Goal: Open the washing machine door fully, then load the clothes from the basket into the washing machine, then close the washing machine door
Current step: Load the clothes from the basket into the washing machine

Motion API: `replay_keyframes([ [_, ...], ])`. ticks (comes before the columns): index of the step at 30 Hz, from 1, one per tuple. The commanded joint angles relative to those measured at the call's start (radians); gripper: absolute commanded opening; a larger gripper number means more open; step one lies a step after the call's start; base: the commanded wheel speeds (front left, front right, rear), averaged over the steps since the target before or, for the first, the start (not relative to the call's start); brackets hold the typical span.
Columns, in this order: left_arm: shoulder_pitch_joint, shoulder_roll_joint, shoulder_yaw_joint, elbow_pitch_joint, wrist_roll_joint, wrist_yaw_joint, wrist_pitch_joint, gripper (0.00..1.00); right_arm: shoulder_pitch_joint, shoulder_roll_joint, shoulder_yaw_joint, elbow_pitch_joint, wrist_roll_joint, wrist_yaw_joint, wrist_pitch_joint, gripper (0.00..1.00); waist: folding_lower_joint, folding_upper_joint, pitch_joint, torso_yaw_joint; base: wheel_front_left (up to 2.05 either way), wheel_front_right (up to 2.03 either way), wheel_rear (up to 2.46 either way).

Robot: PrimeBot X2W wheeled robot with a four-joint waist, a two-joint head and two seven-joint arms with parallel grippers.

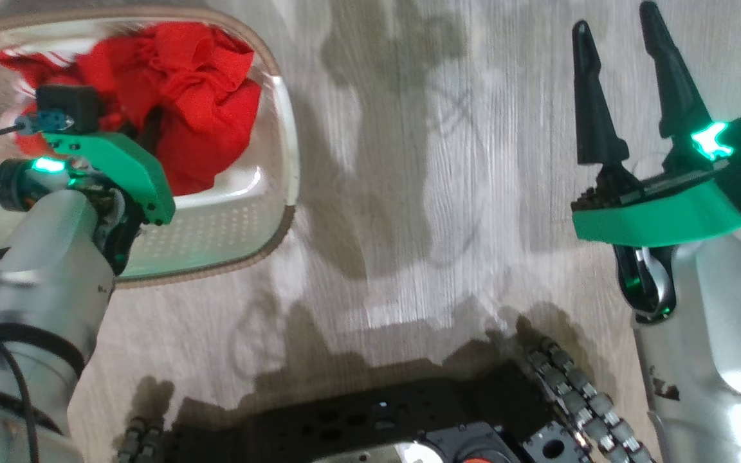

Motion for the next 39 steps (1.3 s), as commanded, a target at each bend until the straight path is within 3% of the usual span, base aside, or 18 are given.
replay_keyframes([
  [1,0.034,0.04,0.02,-0.02,0.008,0.01,-0.017,0.0,0.05,0.003,0.012,-0.021,-0.007,0.0,-0.006,1.0,0.0001,-0.0001,-0.043,0.032,0.0,0.0,0.0],
  [22,0.417,0.188,0.342,-0.859,0.263,0.26,-0.021,0.0,0.147,0.003,-0.04,0.035,-0.05,0.0,0.001,1.0,0.0001,-0.0001,-0.376,0.13,0.0,0.0,0.0],
  [30,0.534,0.199,0.439,-1.073,0.326,0.299,-0.021,0.0,0.183,0.003,-0.048,0.048,-0.049,0.0,0.013,1.0,0.0001,-0.0001,-0.492,0.131,0.0,0.0,0.0],
  [39,0.678,0.176,0.497,-1.195,0.357,0.311,-0.021,0.0,0.235,0.003,-0.053,0.057,-0.047,0.0,0.02,1.0,0.0001,-0.0001,-0.597,0.127,0.0,0.0,0.0],
])
